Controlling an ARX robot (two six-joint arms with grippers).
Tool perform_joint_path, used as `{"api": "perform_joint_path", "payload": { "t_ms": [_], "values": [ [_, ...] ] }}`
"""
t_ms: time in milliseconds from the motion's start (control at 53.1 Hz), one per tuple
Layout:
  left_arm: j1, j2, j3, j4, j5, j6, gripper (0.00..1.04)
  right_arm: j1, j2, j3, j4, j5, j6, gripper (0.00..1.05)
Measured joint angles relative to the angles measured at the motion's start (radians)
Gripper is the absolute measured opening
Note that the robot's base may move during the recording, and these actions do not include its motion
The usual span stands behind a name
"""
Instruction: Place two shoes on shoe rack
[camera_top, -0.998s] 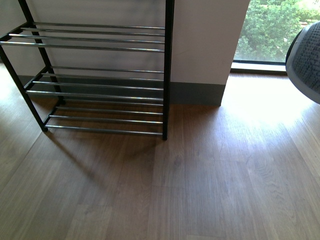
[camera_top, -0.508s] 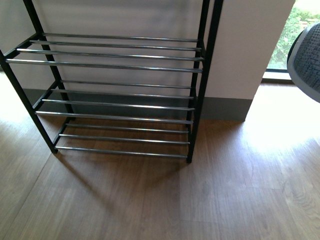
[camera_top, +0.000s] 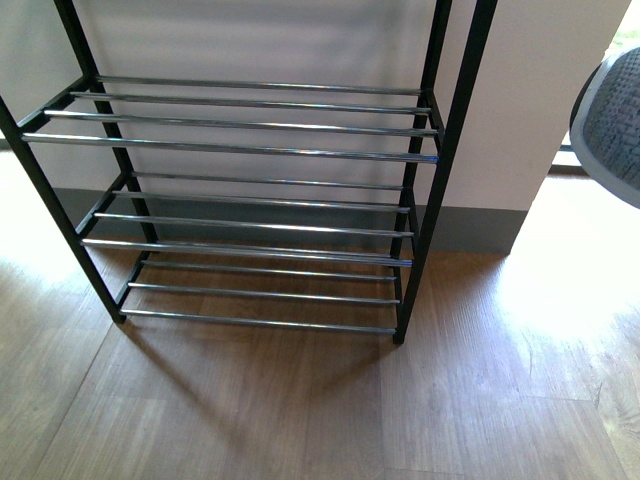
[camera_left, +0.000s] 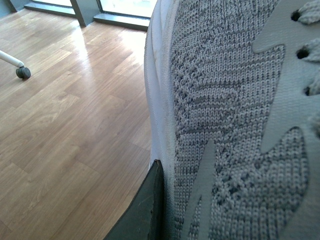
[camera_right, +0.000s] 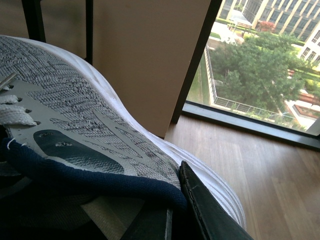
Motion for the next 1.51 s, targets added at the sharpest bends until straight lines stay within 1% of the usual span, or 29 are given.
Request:
{"api": "perform_joint_path", "payload": {
  "t_ms": [169, 339, 734, 1506],
  "values": [
    [0.000, 0.000, 0.000, 0.000, 0.003, 0.000, 0.13, -0.004, 0.000, 0.000, 0.000, 0.012, 0.000, 0.01],
    [0.000, -0.001, 0.000, 0.000, -0.009, 0.000, 0.13, -0.001, -0.005, -0.001, -0.001, -0.016, 0.000, 0.01],
    [0.000, -0.001, 0.000, 0.000, -0.001, 0.000, 0.13, -0.001, -0.002, -0.001, -0.001, 0.003, 0.005, 0.01],
    [0.000, 0.000, 0.000, 0.000, -0.002, 0.000, 0.13, 0.000, -0.002, -0.001, -0.001, 0.000, 0.005, 0.01]
  ]
}}
